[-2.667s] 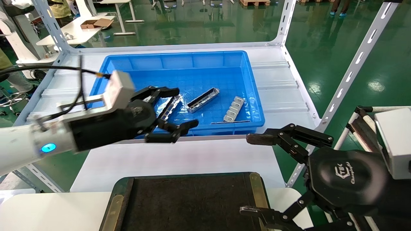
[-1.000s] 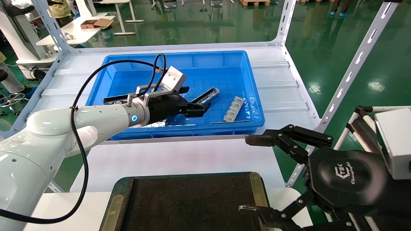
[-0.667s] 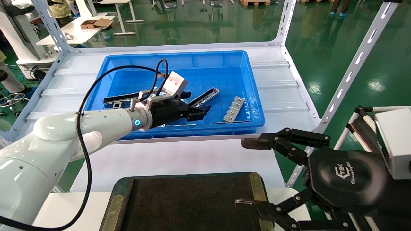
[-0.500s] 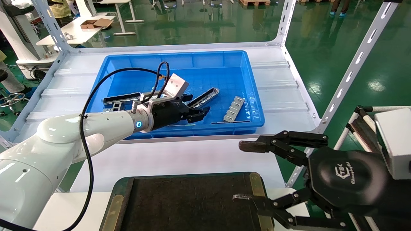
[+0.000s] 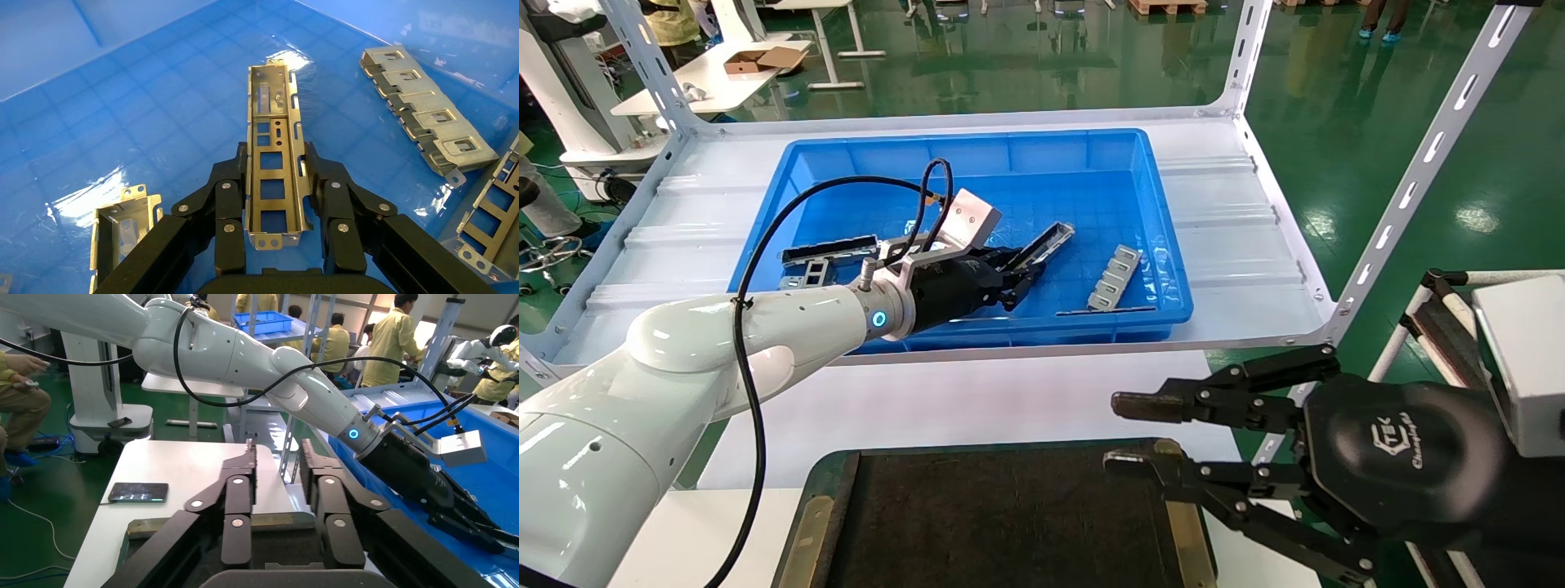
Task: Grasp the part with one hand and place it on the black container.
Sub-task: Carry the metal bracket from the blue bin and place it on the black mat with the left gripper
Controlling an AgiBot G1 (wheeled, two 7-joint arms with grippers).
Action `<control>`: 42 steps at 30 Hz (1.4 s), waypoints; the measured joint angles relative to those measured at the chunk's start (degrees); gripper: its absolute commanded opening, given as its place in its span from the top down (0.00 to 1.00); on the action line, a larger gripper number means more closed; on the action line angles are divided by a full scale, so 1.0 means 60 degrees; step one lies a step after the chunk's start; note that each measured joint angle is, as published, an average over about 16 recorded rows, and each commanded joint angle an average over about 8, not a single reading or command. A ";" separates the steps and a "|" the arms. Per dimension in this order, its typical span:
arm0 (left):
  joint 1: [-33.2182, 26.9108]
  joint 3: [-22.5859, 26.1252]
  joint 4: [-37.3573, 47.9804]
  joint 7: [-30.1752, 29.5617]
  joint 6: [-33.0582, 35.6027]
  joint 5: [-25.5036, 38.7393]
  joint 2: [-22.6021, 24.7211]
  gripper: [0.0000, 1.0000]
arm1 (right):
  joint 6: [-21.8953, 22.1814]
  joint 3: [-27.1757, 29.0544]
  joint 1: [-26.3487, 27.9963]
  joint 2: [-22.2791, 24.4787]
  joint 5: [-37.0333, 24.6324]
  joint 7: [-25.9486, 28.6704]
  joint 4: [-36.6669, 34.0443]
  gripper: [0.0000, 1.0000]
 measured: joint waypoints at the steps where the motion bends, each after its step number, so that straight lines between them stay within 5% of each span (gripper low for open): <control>1: 0.0001 0.0035 -0.0014 -0.0011 -0.0020 -0.0054 -0.0003 1.00 | 0.0000 0.0000 0.0000 0.0000 0.0000 0.0000 0.0000 1.00; 19: -0.0469 -0.0089 -0.0090 0.0783 0.0862 -0.1378 -0.0327 1.00 | 0.0002 -0.0004 0.0001 0.0002 0.0003 -0.0002 0.0000 1.00; 42: -0.0665 -0.0910 -0.0126 0.2398 0.6076 -0.2812 -0.2077 1.00 | 0.0004 -0.0010 0.0002 0.0004 0.0007 -0.0005 0.0000 1.00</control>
